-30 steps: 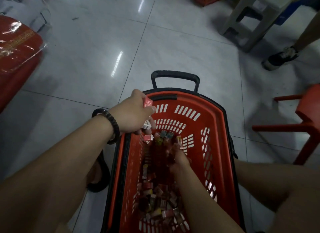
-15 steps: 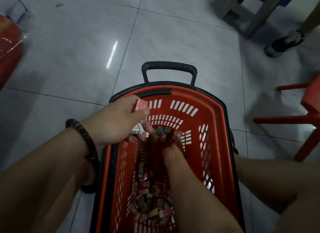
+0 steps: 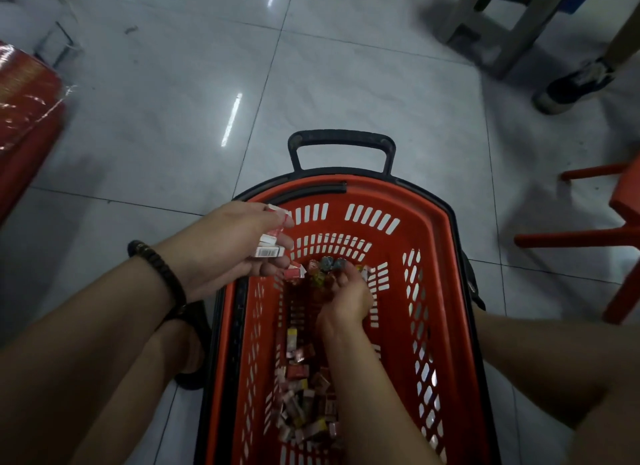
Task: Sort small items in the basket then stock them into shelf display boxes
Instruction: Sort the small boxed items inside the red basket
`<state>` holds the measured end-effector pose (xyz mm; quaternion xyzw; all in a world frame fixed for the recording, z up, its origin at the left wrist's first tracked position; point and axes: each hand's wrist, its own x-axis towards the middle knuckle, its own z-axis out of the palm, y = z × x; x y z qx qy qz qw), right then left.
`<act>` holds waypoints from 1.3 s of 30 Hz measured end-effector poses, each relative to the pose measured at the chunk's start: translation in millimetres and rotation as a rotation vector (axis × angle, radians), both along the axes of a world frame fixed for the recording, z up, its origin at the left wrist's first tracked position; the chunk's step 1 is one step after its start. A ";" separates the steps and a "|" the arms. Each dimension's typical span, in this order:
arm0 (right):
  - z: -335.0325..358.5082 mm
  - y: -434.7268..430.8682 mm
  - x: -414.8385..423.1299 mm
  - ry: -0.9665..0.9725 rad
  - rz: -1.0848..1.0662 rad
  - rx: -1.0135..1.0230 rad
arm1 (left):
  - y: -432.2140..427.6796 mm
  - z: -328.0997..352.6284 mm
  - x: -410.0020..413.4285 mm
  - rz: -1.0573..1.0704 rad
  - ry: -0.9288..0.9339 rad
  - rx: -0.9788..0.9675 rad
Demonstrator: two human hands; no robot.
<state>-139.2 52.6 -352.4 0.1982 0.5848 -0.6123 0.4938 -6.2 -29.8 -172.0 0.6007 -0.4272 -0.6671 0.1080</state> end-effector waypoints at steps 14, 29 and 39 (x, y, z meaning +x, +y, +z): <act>147.1 -14.0 -3.6 0.437 0.960 -0.365 | 5.7 14.8 12.5 0.109 0.154 -0.076; 166.0 -2.6 21.0 0.116 0.627 -0.367 | 23.0 19.2 4.8 0.094 0.276 -0.141; 61.7 -13.1 3.4 0.260 0.499 0.118 | 2.8 19.0 24.2 -0.454 -0.615 -0.763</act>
